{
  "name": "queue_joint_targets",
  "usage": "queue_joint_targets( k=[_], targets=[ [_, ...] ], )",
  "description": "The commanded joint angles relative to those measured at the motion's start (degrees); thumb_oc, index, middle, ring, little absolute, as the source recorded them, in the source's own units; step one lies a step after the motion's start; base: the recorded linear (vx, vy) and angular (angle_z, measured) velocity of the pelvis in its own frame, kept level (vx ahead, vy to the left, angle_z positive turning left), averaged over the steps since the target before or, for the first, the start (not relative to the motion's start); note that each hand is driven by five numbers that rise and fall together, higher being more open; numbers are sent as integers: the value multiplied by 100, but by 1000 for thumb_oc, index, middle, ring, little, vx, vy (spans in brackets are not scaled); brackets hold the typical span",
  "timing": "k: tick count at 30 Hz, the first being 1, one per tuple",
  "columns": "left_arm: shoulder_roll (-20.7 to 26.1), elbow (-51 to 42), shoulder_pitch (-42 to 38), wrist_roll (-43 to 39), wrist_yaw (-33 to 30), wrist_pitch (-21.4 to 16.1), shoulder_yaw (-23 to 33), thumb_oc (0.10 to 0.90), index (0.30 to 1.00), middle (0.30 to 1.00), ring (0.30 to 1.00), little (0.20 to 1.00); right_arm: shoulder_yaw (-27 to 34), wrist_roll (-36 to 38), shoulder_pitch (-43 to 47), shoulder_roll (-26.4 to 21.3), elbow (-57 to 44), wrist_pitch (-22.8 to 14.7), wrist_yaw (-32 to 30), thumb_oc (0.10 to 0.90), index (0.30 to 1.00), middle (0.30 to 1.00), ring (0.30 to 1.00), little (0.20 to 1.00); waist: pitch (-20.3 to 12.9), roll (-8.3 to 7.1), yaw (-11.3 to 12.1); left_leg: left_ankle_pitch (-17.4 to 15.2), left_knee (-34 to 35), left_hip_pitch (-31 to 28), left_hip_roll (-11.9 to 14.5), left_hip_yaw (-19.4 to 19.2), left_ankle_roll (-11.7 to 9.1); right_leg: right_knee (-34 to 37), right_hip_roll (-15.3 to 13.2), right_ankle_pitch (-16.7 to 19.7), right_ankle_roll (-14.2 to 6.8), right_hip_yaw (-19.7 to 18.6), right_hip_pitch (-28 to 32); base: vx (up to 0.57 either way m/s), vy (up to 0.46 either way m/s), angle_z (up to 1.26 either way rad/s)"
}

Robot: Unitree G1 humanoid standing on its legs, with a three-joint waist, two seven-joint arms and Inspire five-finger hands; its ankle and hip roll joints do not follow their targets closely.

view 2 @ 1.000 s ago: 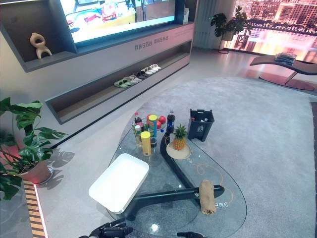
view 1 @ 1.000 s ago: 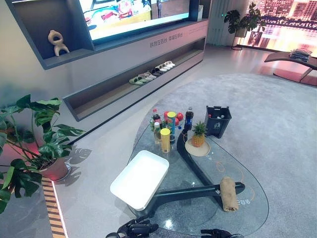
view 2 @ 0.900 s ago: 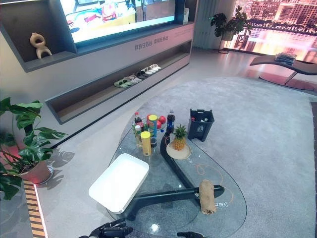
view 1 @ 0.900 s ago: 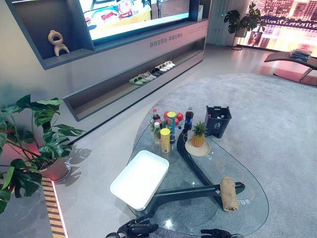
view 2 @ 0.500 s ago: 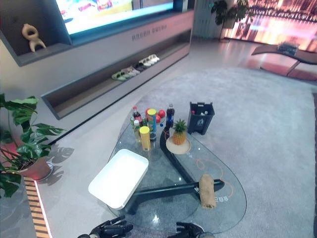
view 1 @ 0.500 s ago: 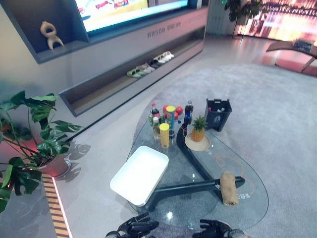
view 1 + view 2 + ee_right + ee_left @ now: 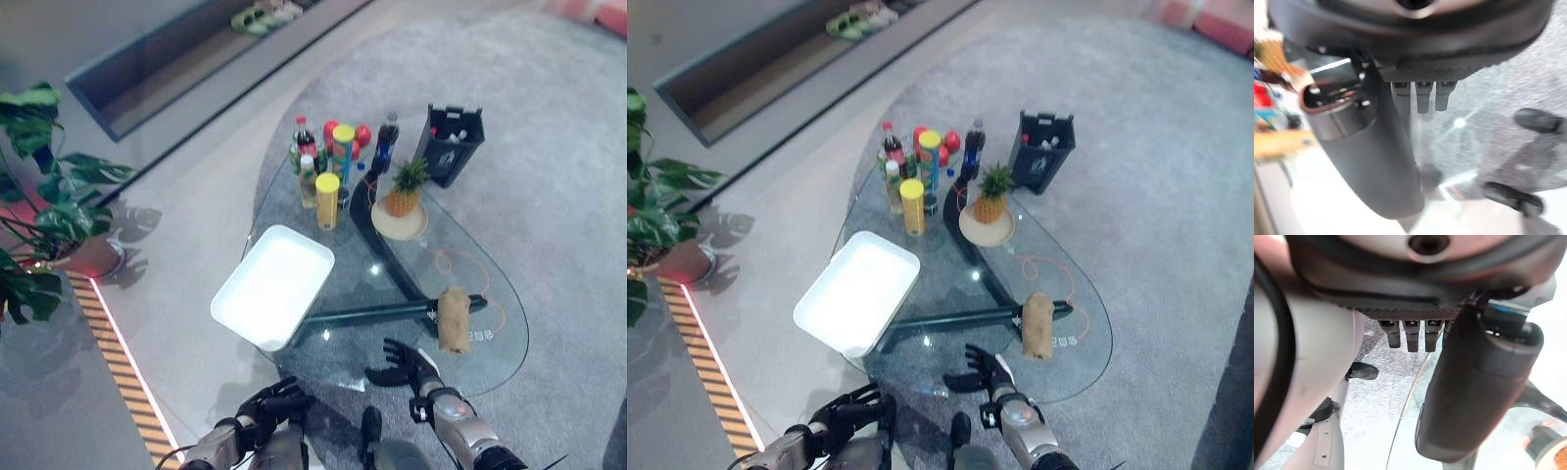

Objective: Wipe the table with a cloth and put it in the basket.

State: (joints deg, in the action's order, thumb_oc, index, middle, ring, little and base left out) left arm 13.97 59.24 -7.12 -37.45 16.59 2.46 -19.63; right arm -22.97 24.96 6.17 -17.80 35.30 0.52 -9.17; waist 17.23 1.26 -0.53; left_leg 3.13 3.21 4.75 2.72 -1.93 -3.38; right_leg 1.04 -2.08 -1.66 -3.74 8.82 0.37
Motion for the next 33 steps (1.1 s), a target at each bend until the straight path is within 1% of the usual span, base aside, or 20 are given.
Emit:
queue_joint_targets(
  k=[1, 2, 3, 4, 7, 10, 14, 15, 17, 18, 21, 23, 27, 29, 32, 33],
  targets=[
    [-195, -99, -40, -270, -2, 26, -122, 800, 900, 900, 900, 900, 43, 235, 304, -13, -877, -683, -810, 800, 900, 900, 900, 900, 102, -260, -184, -590, -617, 127, -414, -79, 382, -159, 26, 259, -22, -704, -707, -57, 13, -2],
    [-199, -128, -73, -323, -33, 3, -110, 800, 900, 900, 900, 900, 153, 86, 339, -24, -1004, -823, -1191, 800, 900, 900, 900, 900, 192, -267, -214, -597, -695, 214, -410, -95, 393, -225, 40, 258, -11, -724, -796, -39, 16, -3],
    [-213, -140, -96, -386, -69, -24, -122, 800, 900, 900, 900, 900, 222, -18, 372, -27, -1096, -880, -1422, 800, 900, 900, 900, 900, 243, -275, -235, -603, -761, 283, -406, -109, 401, -269, 46, 259, -3, -736, -857, -23, 15, -5],
    [-215, -144, -103, -402, -75, -34, -125, 800, 900, 900, 900, 900, 236, -54, 381, -28, -1118, -907, -1487, 800, 900, 900, 900, 900, 256, -276, -240, -606, -779, 302, -405, -113, 404, -279, 48, 259, 0, -740, -873, -17, 12, -11],
    [-214, -198, -196, -534, -149, -130, -99, 800, 900, 900, 900, 900, 408, -376, 528, -57, -1388, -1014, -2110, 800, 900, 900, 900, 900, 441, -310, -281, -635, -1022, 551, -404, -159, 420, -409, 63, 277, 27, -755, -1076, -34, 5, -13],
    [-180, -258, -290, -565, -184, -159, -86, 800, 900, 900, 900, 900, 551, -626, 654, -114, -1603, -1070, -2608, 800, 900, 900, 900, 900, 621, -360, -301, -688, -1302, 789, -390, -194, 426, -548, 68, 284, 47, -730, -1252, -11, -3, -1],
    [-165, -333, -412, -613, -271, -186, -112, 800, 900, 900, 900, 900, 742, -825, 853, -217, -1865, -1040, -3067, 800, 900, 900, 900, 900, 850, -404, -317, -768, -1700, 1128, -386, -170, 433, -771, 78, 268, 91, -703, -1492, 0, 0, 0],
    [-163, -342, -452, -632, -288, -198, -130, 800, 900, 900, 900, 900, 786, -948, 917, -259, -1931, -1040, -3274, 800, 900, 900, 900, 900, 923, -407, -325, -800, -1828, 1227, -385, -160, 433, -857, 83, 253, 104, -696, -1571, 0, 0, 0],
    [-184, -358, -525, -657, -307, -235, -159, 800, 900, 900, 900, 900, 868, -1099, 1065, -356, -2024, -1004, -3562, 800, 900, 900, 900, 900, 1056, -383, -343, -826, -1994, 1398, -393, -143, 432, -977, 87, 241, 127, -686, -1723, -17, 10, 2],
    [-214, -380, -548, -658, -306, -280, -184, 800, 900, 900, 900, 900, 938, -1246, 1159, -419, -2140, -956, -3874, 800, 900, 900, 900, 900, 1150, -347, -359, -826, -2061, 1504, -405, -135, 430, -1038, 91, 235, 144, -682, -1831, -36, 28, 4],
    [-255, -402, -555, -663, -285, -337, -225, 800, 900, 900, 900, 900, 1048, -1444, 1256, -512, -2209, -969, -4269, 800, 900, 900, 900, 900, 1256, -277, -387, -833, -2162, 1656, -426, -119, 424, -1117, 93, 223, 166, -696, -1972, -24, 37, 0],
    [-279, -430, -538, -686, -287, -354, -270, 800, 900, 900, 900, 900, 1141, -1535, 1328, -565, -2261, -903, -4510, 800, 900, 900, 900, 900, 1256, -233, -407, -825, -2209, 1807, -449, -118, 420, -1176, 94, 217, 175, -713, -2132, 6, 41, -3],
    [-277, -502, -607, -793, -334, -348, -336, 800, 900, 900, 900, 900, 1219, -1370, 1470, -639, -2229, -686, -4745, 800, 900, 900, 900, 900, 1256, -178, -441, -803, -2365, 2192, -482, -166, 413, -1333, 87, 220, 183, -723, -2522, -6, 37, -5],
    [-292, -572, -634, -801, -377, -378, -377, 800, 900, 900, 900, 900, 1203, -1331, 1585, -678, -2201, -614, -4829, 800, 900, 900, 900, 900, 1256, -143, -459, -803, -2528, 2488, -484, -211, 397, -1462, 67, 223, 187, -696, -2804, -11, 33, -2],
    [-295, -661, -664, -868, -431, -433, -479, 800, 900, 900, 900, 900, 1194, -1356, 1744, -708, -2235, -531, -4997, 800, 900, 900, 900, 900, 1256, -93, -488, -844, -2701, 2795, -500, -242, 400, -1673, 64, 190, 187, -683, -3143, 4, 7, -1],
    [-296, -666, -661, -886, -429, -442, -492, 800, 900, 900, 900, 900, 1191, -1362, 1764, -706, -2230, -523, -5013, 800, 900, 900, 900, 900, 1256, -79, -484, -874, -2737, 2821, -494, -249, 403, -1713, 74, 167, 188, -686, -3176, 16, 32, 2]
  ],
)
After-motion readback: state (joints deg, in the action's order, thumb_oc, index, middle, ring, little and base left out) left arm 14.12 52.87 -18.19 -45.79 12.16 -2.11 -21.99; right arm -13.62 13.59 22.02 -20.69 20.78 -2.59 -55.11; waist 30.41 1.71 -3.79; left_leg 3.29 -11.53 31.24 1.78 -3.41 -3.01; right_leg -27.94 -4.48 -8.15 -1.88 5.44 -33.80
